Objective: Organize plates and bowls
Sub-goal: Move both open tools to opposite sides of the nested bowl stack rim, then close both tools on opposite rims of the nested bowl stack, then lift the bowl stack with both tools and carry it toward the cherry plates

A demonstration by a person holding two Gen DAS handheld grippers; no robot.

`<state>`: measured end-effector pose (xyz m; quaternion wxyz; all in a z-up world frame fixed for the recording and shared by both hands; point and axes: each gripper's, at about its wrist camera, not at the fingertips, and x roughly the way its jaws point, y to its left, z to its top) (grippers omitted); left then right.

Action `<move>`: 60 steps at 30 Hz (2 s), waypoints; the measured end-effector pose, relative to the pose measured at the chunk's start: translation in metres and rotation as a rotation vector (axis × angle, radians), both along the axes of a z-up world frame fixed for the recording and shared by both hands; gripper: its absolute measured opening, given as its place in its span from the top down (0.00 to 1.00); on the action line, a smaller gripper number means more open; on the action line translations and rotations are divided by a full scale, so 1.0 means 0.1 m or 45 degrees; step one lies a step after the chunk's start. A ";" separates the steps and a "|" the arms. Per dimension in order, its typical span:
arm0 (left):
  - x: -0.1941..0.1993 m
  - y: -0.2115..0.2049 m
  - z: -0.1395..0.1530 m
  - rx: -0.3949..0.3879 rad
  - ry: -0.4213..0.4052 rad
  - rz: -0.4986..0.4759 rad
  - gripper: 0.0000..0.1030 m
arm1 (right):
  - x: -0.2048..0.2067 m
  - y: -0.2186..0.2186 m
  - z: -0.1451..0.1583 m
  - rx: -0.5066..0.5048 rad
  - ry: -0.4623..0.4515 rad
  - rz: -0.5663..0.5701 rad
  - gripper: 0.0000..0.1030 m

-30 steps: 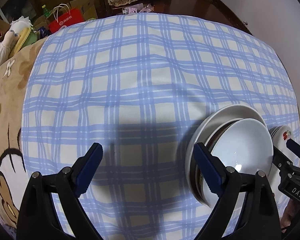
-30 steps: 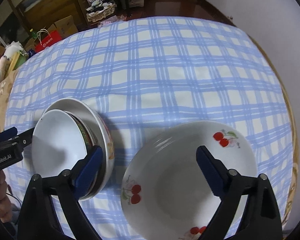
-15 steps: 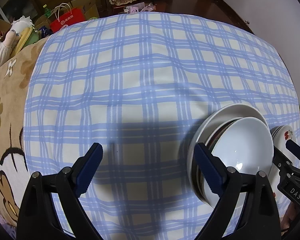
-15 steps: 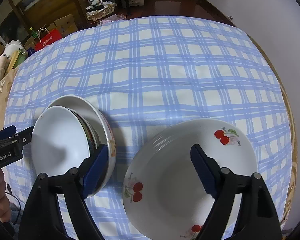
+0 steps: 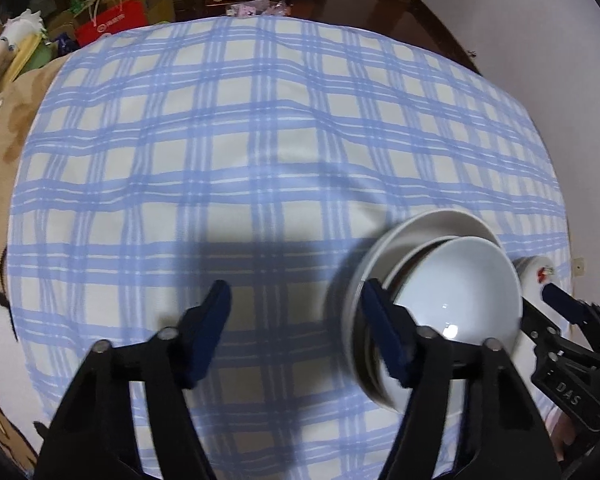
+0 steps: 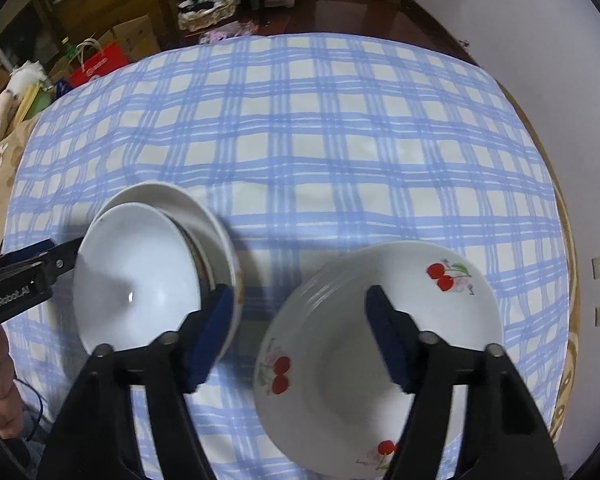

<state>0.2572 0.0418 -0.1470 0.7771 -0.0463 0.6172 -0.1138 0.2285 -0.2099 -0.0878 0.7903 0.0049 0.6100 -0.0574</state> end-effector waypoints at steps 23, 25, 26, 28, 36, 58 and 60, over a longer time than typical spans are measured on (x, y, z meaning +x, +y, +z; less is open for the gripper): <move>-0.08 -0.28 0.09 -0.126 -0.016 -0.076 0.94 | -0.17 -0.01 -0.08 0.327 0.030 -0.027 0.95; -0.08 -0.28 0.09 -0.124 -0.019 -0.078 0.95 | -0.15 -0.04 -0.09 0.341 0.035 -0.034 0.94; -0.08 -0.27 0.10 -0.121 -0.019 -0.078 0.95 | -0.13 -0.04 -0.09 0.339 0.039 -0.034 0.94; -0.07 -0.26 0.10 -0.115 -0.020 -0.071 0.95 | -0.10 -0.03 -0.07 0.333 0.044 -0.031 0.94; -0.12 -0.56 0.08 0.114 -0.078 -0.136 0.96 | -0.07 0.03 -0.11 0.325 0.065 -0.037 0.92; -0.04 -0.49 0.03 0.073 -0.083 -0.118 0.95 | -0.11 0.02 -0.15 0.333 0.003 -0.093 0.93; -0.05 -0.51 0.02 0.076 -0.083 -0.124 0.95 | -0.13 0.02 -0.15 0.333 -0.006 -0.099 0.93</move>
